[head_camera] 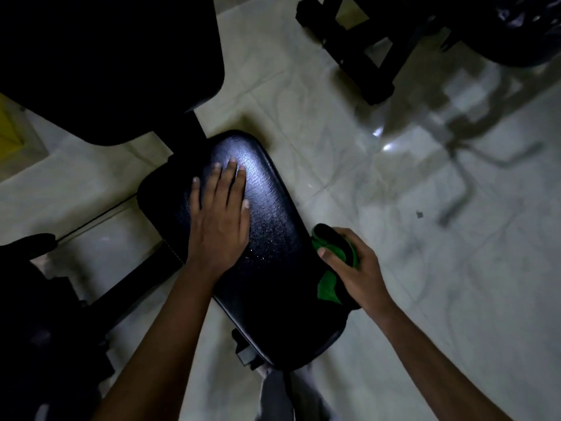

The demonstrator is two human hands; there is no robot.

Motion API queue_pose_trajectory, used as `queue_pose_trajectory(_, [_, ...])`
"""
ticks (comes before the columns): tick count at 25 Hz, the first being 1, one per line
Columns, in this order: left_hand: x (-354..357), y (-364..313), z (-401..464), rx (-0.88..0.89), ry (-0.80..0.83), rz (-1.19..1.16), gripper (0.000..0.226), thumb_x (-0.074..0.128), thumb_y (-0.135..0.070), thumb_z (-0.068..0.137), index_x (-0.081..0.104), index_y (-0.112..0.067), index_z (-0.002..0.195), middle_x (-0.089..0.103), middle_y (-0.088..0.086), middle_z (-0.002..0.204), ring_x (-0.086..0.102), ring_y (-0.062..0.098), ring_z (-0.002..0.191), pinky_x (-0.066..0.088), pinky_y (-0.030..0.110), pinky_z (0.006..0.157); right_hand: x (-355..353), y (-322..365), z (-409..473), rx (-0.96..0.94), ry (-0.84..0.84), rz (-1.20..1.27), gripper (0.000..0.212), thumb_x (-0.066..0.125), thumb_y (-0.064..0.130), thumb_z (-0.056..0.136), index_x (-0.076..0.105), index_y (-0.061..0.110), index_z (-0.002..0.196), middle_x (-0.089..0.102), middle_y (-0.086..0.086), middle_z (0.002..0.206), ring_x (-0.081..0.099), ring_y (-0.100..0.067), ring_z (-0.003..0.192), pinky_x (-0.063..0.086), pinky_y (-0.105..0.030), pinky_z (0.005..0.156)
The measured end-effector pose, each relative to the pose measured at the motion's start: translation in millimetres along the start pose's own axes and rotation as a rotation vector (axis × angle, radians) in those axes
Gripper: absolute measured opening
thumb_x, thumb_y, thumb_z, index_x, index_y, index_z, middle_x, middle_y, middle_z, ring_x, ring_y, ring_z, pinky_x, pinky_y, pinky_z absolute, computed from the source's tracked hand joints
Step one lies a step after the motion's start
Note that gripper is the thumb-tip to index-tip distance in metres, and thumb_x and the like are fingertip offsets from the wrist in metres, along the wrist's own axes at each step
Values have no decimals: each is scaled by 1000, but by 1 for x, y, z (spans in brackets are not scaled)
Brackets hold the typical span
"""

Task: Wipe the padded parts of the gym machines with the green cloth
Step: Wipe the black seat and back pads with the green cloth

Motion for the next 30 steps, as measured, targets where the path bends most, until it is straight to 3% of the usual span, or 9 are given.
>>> queue_pose_trajectory(3, [-4,1,1,26,17,-11,51,35,-26,95,39,-6,142,36,12,150,33,30,138,20,51,113,13,15,30,-30,-40,3,31,72,31,74,66,23,103,68,-5,106,64,-15,100,48,-42,97])
queue_pose_trajectory(7, [-1,-5,-14,133,52,-71,54,39,-32,95,39,-5,142,35,13,151,29,30,139,17,49,115,28,33,59,-76,-69,61,33,73,27,74,65,32,106,65,-6,109,63,-15,100,48,-35,97])
queue_pose_trajectory(10, [-3,-3,-17,190,66,-59,60,42,-42,93,41,-6,142,36,13,150,29,30,139,19,49,114,11,5,11,10,-100,21,33,76,10,78,65,21,107,64,-6,110,61,-10,100,45,-25,94])
queue_pose_trajectory(14, [-10,1,-14,238,84,-5,69,45,-54,89,43,-8,140,39,12,148,34,31,136,22,48,111,-11,-23,-56,131,-137,64,38,72,-1,79,63,32,94,65,-4,101,60,6,89,44,-13,82])
queue_pose_trajectory(16, [-11,-2,-15,261,109,-1,72,45,-57,88,42,-10,141,37,12,150,32,33,137,20,50,112,-7,-25,-52,130,-184,67,38,72,-1,79,63,32,96,66,-4,104,61,4,91,45,-16,86])
queue_pose_trajectory(21, [-8,-28,-23,613,202,-79,64,49,-51,88,47,-13,139,36,11,151,29,30,140,17,48,114,4,-17,-31,125,-227,134,34,74,6,79,64,29,101,65,-6,110,61,-9,96,46,-20,90])
queue_pose_trajectory(24, [-3,-41,-34,813,276,-90,56,43,-45,91,49,-14,138,38,10,150,30,28,140,23,49,113,10,-35,-75,217,-407,155,30,75,8,79,63,23,103,63,-8,109,59,-14,100,44,-20,88])
queue_pose_trajectory(27, [0,-42,-35,856,266,-83,53,41,-42,92,50,-16,138,43,9,147,33,28,139,23,50,113,39,-48,-117,365,-666,235,41,68,36,73,62,12,105,62,-15,106,59,-23,100,44,-28,86])
queue_pose_trajectory(30, [2,-43,-36,841,244,-124,51,44,-40,91,52,-17,136,45,8,145,35,28,138,22,50,114,85,-52,-154,543,-822,347,35,55,53,68,54,28,91,61,-7,95,58,-23,89,47,-37,80])
Point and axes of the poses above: each hand's wrist, its own z-axis towards the middle knuckle, its own x-axis out of the palm, y = z × x, the point moved 1 cm from there along z, towards the middle knuckle
